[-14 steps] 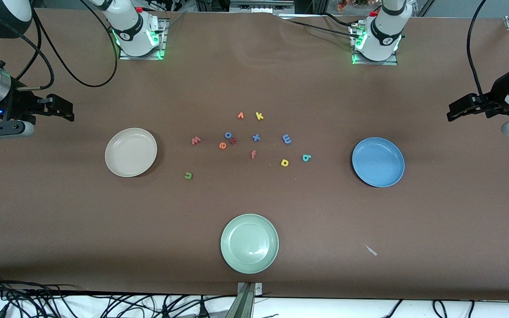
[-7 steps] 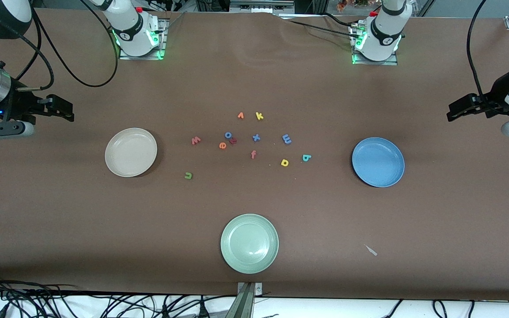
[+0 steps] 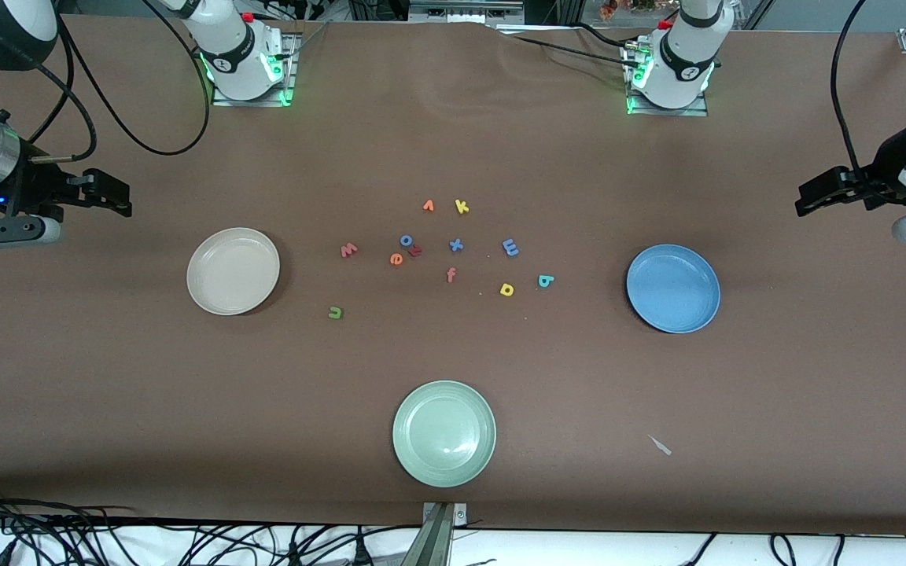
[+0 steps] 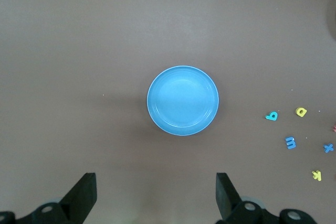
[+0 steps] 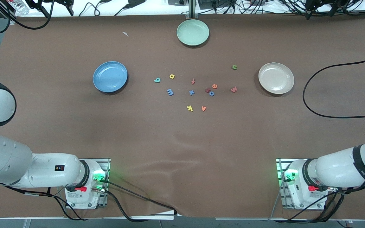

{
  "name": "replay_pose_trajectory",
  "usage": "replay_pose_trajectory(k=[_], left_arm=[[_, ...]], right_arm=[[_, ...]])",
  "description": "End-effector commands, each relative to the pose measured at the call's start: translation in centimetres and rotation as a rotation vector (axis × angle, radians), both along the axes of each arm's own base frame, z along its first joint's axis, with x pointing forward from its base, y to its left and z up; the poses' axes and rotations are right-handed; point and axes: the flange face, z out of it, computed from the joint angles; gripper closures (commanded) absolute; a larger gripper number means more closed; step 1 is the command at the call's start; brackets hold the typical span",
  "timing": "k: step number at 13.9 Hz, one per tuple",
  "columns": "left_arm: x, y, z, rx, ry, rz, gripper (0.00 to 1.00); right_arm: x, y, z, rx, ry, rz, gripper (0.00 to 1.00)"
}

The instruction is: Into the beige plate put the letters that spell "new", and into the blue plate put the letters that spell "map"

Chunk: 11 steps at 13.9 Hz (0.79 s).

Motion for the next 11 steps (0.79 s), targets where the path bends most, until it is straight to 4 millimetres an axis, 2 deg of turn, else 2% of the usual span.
replay_pose_trajectory(k=[1, 11], left_arm=[[-0.05, -0.08, 0.17, 0.019, 0.004, -0.015, 0.00], [-0.05, -0.10, 0.10, 0.017, 0.006, -0.015, 0.00]], right_arm=[[-0.07, 0.27, 0.57, -0.016, -0.010, 0.001, 0.00], [0.01, 0.19, 0.51, -0.016, -0.012, -0.001, 0.00]])
